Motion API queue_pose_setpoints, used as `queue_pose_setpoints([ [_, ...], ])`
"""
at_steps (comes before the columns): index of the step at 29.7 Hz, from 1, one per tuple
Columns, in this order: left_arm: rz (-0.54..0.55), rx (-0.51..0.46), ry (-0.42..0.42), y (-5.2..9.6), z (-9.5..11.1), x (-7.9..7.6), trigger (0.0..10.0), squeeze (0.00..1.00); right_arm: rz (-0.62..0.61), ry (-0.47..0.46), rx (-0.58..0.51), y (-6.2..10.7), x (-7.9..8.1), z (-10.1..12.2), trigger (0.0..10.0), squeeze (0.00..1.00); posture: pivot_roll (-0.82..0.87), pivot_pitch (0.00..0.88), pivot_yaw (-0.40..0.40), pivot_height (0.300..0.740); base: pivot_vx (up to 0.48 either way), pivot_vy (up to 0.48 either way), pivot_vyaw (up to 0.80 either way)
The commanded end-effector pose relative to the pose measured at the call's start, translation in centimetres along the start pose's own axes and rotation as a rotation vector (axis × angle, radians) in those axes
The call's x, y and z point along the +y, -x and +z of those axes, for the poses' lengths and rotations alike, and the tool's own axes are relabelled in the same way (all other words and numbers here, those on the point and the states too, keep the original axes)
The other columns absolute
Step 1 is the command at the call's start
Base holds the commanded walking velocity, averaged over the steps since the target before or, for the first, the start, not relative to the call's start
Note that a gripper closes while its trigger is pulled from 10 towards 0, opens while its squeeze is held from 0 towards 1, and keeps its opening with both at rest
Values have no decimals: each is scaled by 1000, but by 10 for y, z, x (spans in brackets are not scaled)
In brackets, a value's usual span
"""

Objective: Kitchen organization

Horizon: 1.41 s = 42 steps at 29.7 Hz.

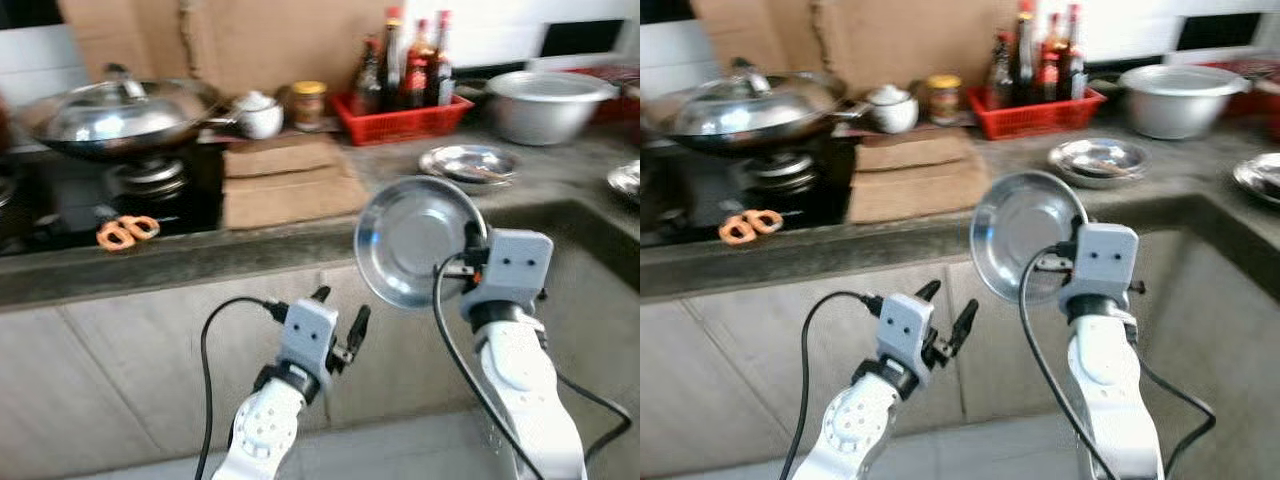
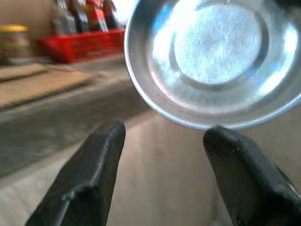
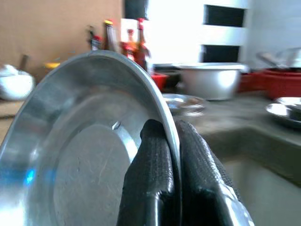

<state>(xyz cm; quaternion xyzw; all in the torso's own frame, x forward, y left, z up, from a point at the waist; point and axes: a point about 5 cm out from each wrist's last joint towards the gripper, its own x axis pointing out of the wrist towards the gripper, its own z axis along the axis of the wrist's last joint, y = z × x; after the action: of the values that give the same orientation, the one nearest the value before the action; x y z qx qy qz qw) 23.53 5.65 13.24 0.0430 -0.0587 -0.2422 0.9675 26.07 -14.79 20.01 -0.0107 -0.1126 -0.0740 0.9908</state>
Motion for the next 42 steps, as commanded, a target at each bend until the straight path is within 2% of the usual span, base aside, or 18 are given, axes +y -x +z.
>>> queue_pose_setpoints([
  [1, 16, -8, -13, 1, 2, 5, 10000, 0, 23, -5, -22, 1, 5, 4, 0, 0, 89, 0, -19, 740, -300, 0, -800],
  [24, 16, -7, -14, 2, 1, 6, 10000, 0, -23, 46, 12, 8, -3, -6, 0, 0, 91, 0, -19, 740, -301, 0, -800],
  [42, 15, -3, -19, 0, 1, 6, 10000, 0, -69, 84, 8, 5, -9, -5, 0, 0, 89, 0, -18, 740, 0, 0, -797],
])
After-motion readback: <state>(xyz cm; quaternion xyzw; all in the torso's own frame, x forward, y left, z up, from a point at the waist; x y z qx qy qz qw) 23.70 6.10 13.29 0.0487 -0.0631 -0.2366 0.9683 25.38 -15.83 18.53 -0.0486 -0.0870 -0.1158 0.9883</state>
